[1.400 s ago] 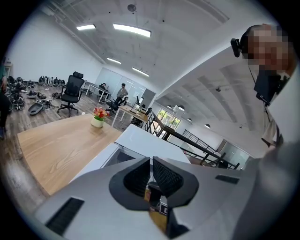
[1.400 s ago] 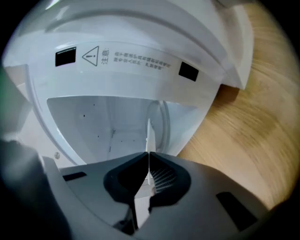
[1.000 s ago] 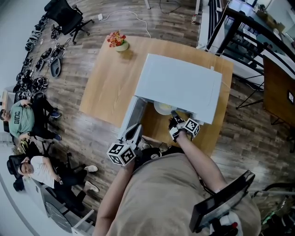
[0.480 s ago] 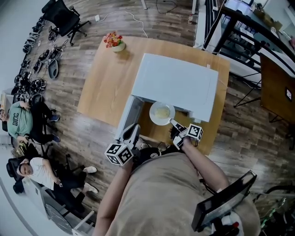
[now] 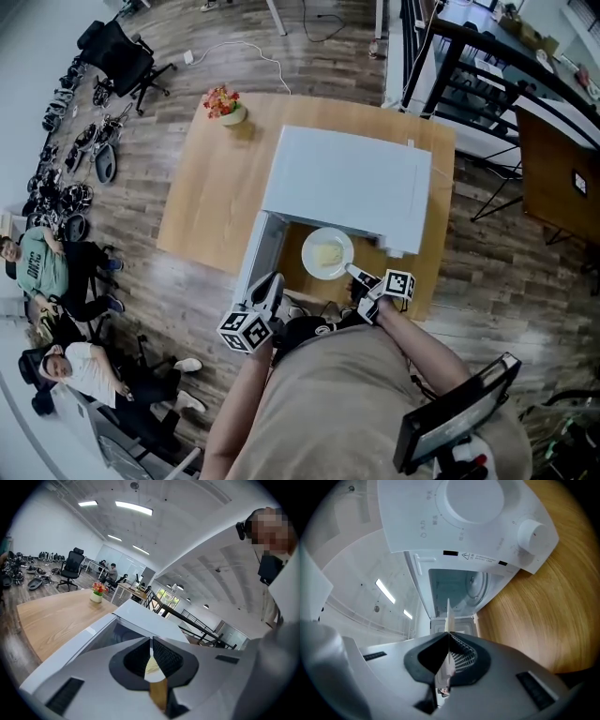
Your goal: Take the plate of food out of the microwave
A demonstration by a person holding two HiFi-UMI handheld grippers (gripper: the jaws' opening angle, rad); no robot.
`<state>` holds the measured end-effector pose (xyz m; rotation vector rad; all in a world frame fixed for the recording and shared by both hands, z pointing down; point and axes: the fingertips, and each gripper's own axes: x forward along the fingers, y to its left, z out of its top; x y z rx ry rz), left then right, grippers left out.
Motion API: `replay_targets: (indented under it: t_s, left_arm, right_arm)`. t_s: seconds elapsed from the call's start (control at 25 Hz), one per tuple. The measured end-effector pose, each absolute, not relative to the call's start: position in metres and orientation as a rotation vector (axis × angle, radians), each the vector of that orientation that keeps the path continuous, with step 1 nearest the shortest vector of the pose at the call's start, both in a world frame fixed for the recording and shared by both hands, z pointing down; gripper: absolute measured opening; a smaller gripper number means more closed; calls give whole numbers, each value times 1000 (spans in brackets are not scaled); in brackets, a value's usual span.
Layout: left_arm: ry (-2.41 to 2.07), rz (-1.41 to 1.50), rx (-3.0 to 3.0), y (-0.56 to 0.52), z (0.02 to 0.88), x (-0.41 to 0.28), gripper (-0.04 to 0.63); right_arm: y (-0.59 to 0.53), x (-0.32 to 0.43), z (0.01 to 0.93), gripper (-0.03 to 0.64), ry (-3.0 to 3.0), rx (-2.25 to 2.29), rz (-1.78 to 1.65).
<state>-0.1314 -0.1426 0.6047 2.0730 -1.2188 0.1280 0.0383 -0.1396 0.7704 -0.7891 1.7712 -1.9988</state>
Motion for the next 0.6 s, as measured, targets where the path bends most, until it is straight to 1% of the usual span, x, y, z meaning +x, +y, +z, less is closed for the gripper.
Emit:
replay_targets:
  t_s: [0.6]
  left_arm:
    - [-1287,32,2039,-148,612,-165,2]
  right_arm:
    - [-120,44,695,12,1928,-672,-1959]
